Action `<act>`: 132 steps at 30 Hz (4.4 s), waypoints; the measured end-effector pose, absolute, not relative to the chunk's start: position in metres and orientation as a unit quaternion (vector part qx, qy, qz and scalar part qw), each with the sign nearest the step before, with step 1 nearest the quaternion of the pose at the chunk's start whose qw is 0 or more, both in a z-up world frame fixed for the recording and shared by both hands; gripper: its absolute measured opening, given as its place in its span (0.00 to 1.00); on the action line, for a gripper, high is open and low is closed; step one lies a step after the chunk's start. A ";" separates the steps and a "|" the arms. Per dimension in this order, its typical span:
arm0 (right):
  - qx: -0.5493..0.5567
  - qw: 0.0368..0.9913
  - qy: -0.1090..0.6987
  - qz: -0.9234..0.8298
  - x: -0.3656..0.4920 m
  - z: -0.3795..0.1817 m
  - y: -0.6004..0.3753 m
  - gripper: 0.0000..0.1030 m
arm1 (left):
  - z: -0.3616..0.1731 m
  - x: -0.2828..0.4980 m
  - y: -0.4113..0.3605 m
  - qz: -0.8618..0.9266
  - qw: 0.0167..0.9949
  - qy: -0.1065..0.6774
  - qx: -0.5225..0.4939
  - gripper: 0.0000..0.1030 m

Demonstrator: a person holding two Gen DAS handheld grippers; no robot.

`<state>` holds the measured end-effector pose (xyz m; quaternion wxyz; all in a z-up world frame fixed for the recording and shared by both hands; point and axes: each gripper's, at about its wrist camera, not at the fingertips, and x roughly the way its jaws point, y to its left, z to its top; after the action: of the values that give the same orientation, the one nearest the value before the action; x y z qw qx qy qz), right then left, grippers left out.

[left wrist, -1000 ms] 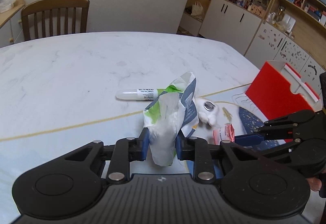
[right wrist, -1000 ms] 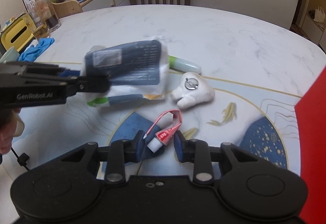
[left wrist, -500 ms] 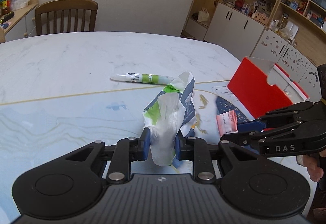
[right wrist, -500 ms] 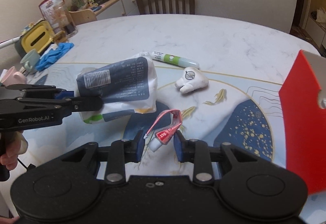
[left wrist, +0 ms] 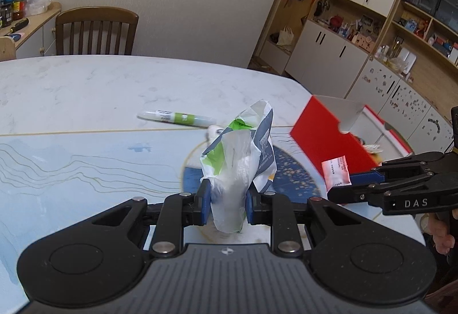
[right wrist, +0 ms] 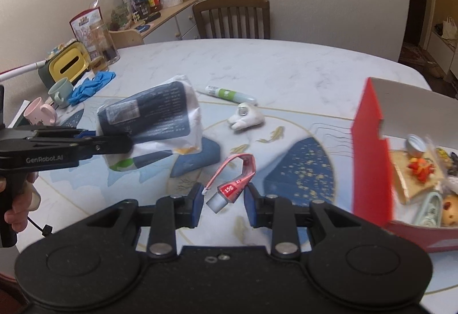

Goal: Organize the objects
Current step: 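Carry the wipe packet with the left gripper while the right gripper carries the red tube into the box, then open both grippers to drop the wipe packet and red tube into the box, then withdraw both grippers from the box toward the glue stick and tooth plush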

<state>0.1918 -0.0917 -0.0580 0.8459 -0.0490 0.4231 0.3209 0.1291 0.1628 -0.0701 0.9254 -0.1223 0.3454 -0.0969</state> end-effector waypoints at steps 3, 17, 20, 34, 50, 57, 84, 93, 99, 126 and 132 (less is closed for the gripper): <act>-0.043 0.848 0.420 0.319 0.193 -0.051 -0.110 0.29 | -0.064 0.125 0.149 -0.100 0.925 0.344 -0.126 0.21; -0.026 0.872 0.401 0.281 0.217 -0.036 -0.203 0.29 | -0.045 0.150 0.059 -0.136 0.924 0.337 -0.117 0.21; -0.022 0.875 0.400 0.271 0.224 -0.037 -0.224 0.29 | -0.043 0.156 0.038 -0.146 0.924 0.337 -0.110 0.21; -0.020 0.887 0.392 0.245 0.257 -0.044 -0.292 0.29 | -0.040 0.199 -0.052 -0.183 0.916 0.349 -0.074 0.21; -0.030 0.894 0.399 0.204 0.331 -0.065 -0.332 0.29 | -0.069 0.251 -0.140 -0.175 0.897 0.404 0.045 0.21; -0.047 0.887 0.414 0.198 0.360 -0.081 -0.326 0.29 | -0.082 0.269 -0.154 -0.164 0.888 0.426 0.055 0.21; -0.071 0.850 0.477 0.211 0.380 -0.106 -0.326 0.32 | -0.093 0.302 -0.180 -0.175 0.838 0.507 0.102 0.28; -0.062 0.857 0.460 0.223 0.368 -0.086 -0.340 0.33 | -0.078 0.289 -0.172 -0.183 0.849 0.488 0.084 0.65; -0.048 0.860 0.447 0.240 0.353 -0.072 -0.344 0.34 | -0.063 0.275 -0.168 -0.184 0.865 0.462 0.070 0.65; -0.022 0.894 0.354 0.272 0.248 -0.013 -0.274 0.80 | -0.015 0.203 -0.058 -0.175 0.915 0.363 -0.003 0.78; -0.009 0.892 0.361 0.272 0.238 -0.015 -0.239 0.89 | -0.015 0.192 -0.018 -0.166 0.920 0.355 -0.008 0.81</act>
<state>0.2383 -0.2391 -0.0145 0.8920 -0.0091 0.3611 0.2717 0.1923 -0.0181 -0.0148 0.9200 -0.0084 0.3548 -0.1663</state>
